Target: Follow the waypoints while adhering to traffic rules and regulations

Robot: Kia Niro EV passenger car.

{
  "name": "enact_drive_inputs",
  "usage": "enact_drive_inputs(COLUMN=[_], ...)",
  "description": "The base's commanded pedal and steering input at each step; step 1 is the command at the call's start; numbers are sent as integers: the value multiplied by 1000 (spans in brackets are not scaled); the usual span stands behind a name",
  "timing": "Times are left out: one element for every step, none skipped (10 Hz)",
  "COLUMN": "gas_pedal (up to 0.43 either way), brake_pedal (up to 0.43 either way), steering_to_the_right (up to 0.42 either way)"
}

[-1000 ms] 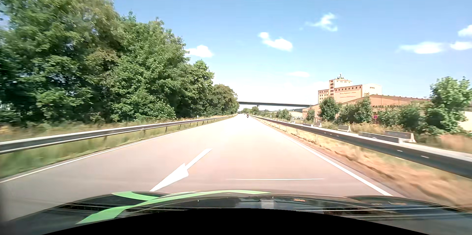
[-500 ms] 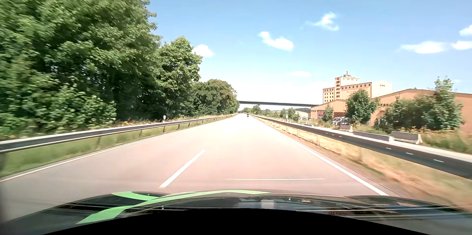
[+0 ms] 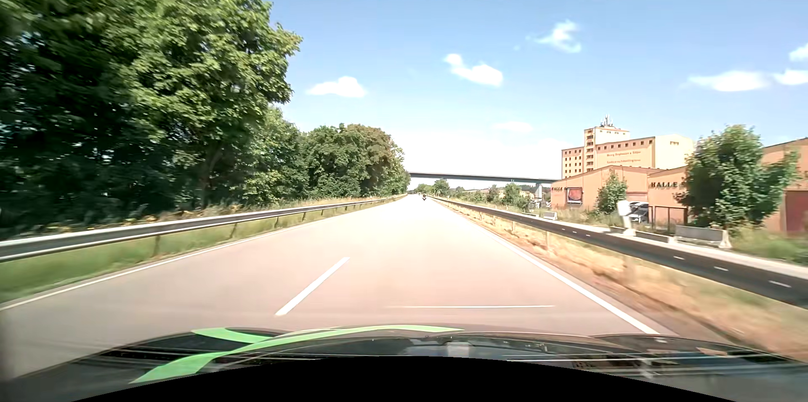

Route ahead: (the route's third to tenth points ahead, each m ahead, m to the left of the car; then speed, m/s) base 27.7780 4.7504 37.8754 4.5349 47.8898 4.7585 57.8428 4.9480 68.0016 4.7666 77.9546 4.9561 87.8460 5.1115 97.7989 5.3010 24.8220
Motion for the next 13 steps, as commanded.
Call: enact_drive_inputs(gas_pedal=[228,220,220,209,209,220,228,228,228,228,220,220,220], brake_pedal=[0,0,0,0,0,0,0,0,0,0,0,0,0], steering_to_the_right=[-2,-2,-2,-1,-2,-2,-1,-2,-1,-1,-2,-1,-2])
